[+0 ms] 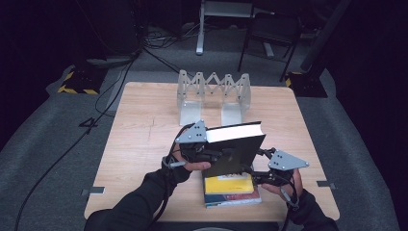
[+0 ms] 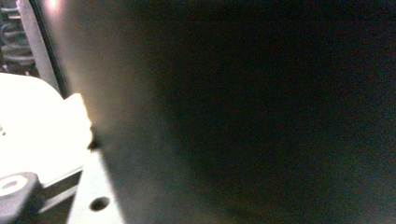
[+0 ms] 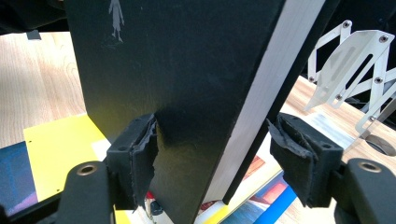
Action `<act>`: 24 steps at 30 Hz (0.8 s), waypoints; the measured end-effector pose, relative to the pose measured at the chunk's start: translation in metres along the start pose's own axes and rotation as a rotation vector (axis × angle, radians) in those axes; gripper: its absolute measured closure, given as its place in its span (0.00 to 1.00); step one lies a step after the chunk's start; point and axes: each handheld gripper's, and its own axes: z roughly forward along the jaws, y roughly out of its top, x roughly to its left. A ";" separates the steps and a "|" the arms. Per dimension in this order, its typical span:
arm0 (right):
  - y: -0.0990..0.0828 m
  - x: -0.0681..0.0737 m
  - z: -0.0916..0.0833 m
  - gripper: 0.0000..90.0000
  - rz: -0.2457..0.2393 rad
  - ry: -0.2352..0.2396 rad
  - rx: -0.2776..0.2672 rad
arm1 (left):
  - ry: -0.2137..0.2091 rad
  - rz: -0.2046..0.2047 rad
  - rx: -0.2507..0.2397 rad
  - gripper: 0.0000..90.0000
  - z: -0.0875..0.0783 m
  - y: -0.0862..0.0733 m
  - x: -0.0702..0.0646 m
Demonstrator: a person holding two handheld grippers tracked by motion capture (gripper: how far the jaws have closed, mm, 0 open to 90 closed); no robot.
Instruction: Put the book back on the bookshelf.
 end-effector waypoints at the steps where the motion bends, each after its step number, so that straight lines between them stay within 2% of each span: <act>1: 0.000 0.000 0.000 0.35 0.000 0.000 0.002 | 0.007 0.002 -0.004 0.54 0.000 0.001 -0.001; 3: -0.002 -0.002 -0.002 0.40 0.005 0.004 0.001 | 0.008 -0.012 -0.013 0.55 -0.001 0.000 0.000; 8: -0.005 -0.006 -0.010 0.40 0.010 -0.006 0.006 | 0.026 -0.017 -0.020 0.56 -0.003 0.002 0.000; 14: -0.011 -0.015 -0.020 0.40 0.024 -0.048 0.021 | 0.098 -0.008 -0.006 0.57 -0.011 0.010 0.001; 15: -0.012 -0.016 -0.022 0.40 0.029 -0.056 0.025 | 0.120 -0.010 -0.008 0.57 -0.013 0.010 0.001; 20: -0.016 -0.020 -0.025 0.40 0.037 -0.082 0.041 | 0.207 -0.022 -0.016 0.57 -0.031 0.011 0.010; 21: -0.016 -0.020 -0.025 0.40 0.037 -0.082 0.041 | 0.207 -0.022 -0.016 0.57 -0.031 0.011 0.010; 24: -0.019 -0.022 -0.024 0.40 0.035 -0.088 0.059 | 0.257 -0.022 -0.021 0.57 -0.042 0.011 0.014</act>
